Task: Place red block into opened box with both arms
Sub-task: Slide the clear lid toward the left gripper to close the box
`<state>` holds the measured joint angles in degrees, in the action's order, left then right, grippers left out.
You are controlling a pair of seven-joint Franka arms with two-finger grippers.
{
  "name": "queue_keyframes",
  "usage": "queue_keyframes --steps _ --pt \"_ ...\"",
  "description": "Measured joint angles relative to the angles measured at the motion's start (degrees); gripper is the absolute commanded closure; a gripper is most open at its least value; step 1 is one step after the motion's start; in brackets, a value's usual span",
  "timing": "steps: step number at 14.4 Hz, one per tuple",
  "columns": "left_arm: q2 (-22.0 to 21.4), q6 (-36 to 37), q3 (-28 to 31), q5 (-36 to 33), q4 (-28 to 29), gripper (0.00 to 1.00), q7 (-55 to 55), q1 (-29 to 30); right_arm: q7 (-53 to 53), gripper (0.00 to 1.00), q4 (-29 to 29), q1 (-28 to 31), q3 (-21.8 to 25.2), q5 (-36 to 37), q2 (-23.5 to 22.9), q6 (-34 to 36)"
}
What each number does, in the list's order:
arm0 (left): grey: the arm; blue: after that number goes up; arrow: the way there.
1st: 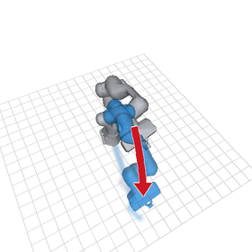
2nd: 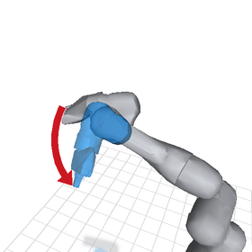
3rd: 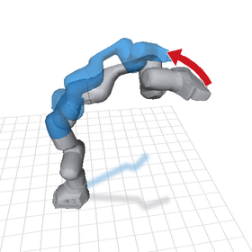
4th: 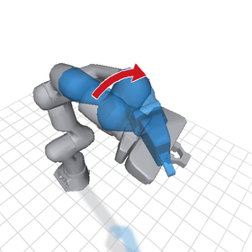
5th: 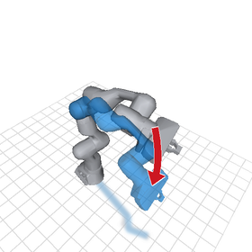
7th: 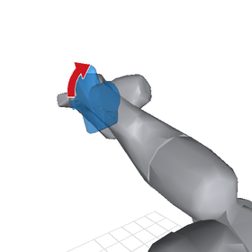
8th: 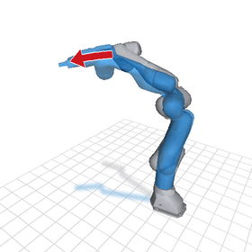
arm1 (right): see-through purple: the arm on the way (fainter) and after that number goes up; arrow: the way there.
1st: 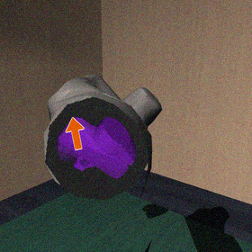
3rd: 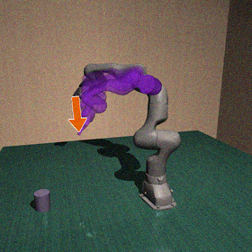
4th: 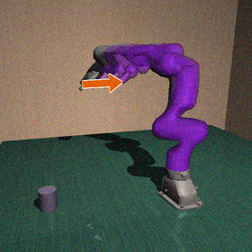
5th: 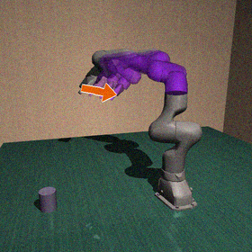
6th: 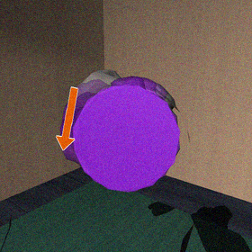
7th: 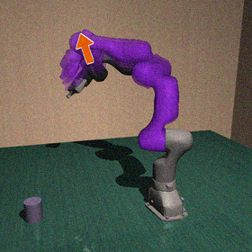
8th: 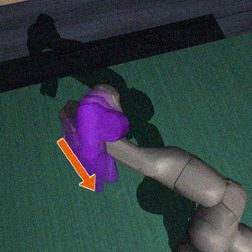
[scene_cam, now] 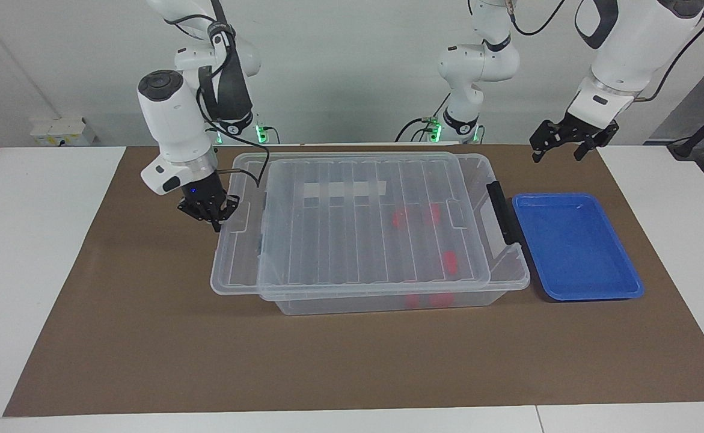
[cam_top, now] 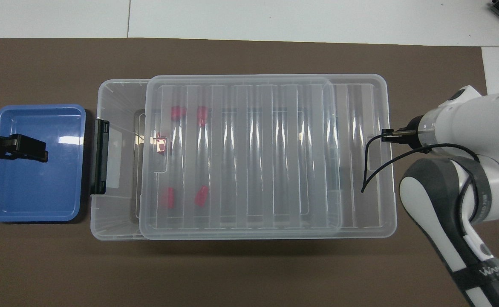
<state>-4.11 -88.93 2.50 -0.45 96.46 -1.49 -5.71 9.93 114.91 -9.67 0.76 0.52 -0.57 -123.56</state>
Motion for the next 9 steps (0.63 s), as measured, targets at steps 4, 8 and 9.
queue_keyframes --steps 4,8,9 --pt "0.0 0.0 0.23 0.0 0.0 0.0 -0.04 0.03 1.57 1.0 -0.04 -1.79 0.0 -0.01 0.01 0.0" --pt "0.0 0.0 0.3 0.0 0.0 0.0 -0.14 0.04 1.76 1.0 -0.04 -3.51 -0.01 -0.05 0.02 0.0" --pt "0.0 0.0 0.3 0.0 0.0 0.0 -0.18 0.04 1.77 1.0 -0.05 -3.73 -0.01 -0.1 0.1 0.01"
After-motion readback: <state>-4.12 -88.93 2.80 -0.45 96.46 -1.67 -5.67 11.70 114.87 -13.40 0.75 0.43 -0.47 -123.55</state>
